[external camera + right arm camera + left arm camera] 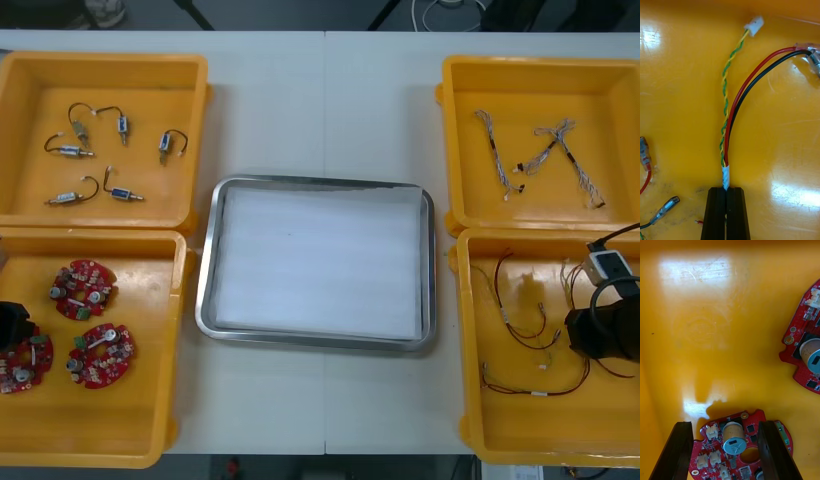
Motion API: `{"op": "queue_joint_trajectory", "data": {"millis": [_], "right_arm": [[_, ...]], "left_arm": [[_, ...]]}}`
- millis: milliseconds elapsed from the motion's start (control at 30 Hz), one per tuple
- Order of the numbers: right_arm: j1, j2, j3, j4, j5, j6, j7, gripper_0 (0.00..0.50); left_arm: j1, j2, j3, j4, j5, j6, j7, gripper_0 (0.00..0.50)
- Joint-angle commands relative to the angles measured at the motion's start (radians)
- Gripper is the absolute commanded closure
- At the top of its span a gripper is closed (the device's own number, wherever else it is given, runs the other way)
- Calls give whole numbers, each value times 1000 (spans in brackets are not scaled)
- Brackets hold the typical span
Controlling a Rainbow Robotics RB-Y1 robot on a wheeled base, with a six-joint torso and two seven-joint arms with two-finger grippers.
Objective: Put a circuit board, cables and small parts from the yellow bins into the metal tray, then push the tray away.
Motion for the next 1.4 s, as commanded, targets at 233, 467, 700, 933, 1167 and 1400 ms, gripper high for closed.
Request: {"op": "queue_joint_trajectory", "data": {"millis": [233, 467, 700, 933, 1167, 1400], "right_arm": [[29, -31, -118, -158, -34, 159, 27, 500], [-11, -31, -203, -282, -59, 346, 24, 500], [-62, -100, -261, -384, -163, 498, 14, 500], [-102, -185, -262, -440, -260, 545, 4, 500], [-169, -260, -258, -465, -373, 611, 4, 500], [-255, -274, -236, -512, -415, 612, 11, 500]], "left_arm": [[49, 45, -22, 4, -26, -34, -97, 0], [53, 45, -22, 2, -26, -41, -100, 412], [53, 45, -20, 1, -17, -41, -97, 500], [49, 45, -16, -5, -9, -38, -94, 500], [15, 45, 38, -56, 15, 71, -83, 500], [-40, 46, 135, -123, 98, 244, -63, 500]]}}
